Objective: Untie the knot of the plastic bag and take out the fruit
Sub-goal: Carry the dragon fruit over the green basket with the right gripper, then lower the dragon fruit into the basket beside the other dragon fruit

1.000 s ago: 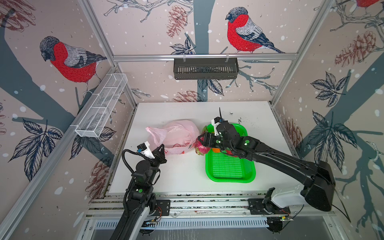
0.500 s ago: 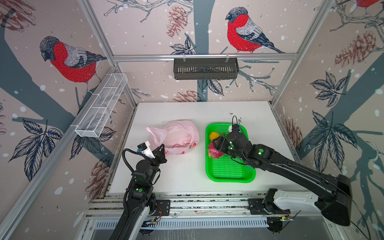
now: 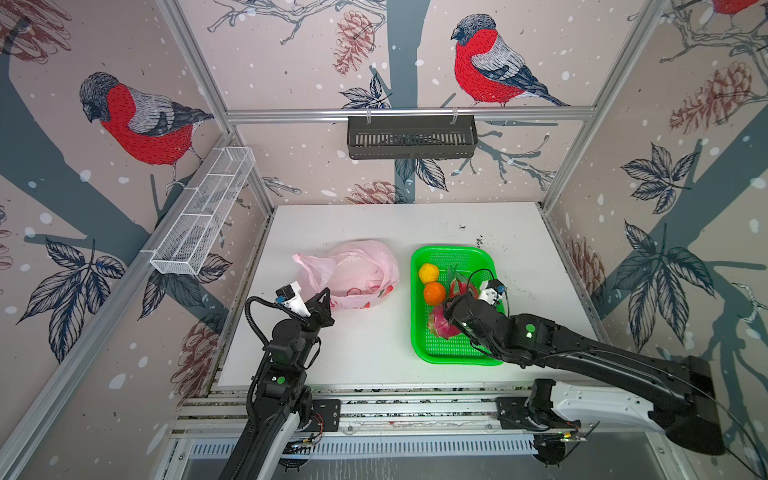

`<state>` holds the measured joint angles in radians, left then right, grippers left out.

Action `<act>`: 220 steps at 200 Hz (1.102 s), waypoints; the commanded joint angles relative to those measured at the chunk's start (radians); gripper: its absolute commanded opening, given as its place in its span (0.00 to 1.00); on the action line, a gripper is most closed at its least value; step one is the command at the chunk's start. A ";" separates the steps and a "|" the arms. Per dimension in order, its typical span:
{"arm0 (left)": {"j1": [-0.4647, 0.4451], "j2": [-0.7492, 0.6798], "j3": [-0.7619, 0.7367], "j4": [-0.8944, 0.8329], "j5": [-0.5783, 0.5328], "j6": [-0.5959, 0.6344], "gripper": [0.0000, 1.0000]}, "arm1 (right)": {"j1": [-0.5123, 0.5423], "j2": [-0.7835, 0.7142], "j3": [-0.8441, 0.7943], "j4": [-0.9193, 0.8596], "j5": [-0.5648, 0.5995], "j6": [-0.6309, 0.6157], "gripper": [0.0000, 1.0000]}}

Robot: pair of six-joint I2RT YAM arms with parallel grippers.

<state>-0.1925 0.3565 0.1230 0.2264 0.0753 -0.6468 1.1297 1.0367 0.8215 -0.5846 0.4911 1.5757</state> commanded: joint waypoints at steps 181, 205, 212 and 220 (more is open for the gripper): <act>0.001 -0.004 -0.004 0.063 0.017 0.003 0.00 | 0.074 0.068 -0.033 -0.128 0.081 0.398 0.38; 0.001 -0.002 -0.005 0.061 0.018 0.003 0.00 | 0.074 0.068 -0.043 -0.135 0.085 0.419 0.38; 0.001 -0.003 -0.006 0.062 0.020 0.003 0.00 | 0.074 0.070 -0.046 -0.135 0.087 0.424 0.38; 0.001 0.000 -0.005 0.061 0.020 0.003 0.00 | 0.074 0.074 -0.048 -0.133 0.087 0.428 0.38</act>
<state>-0.1925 0.3531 0.1181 0.2272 0.0814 -0.6476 1.2022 1.1057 0.7792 -0.7029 0.5495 1.9682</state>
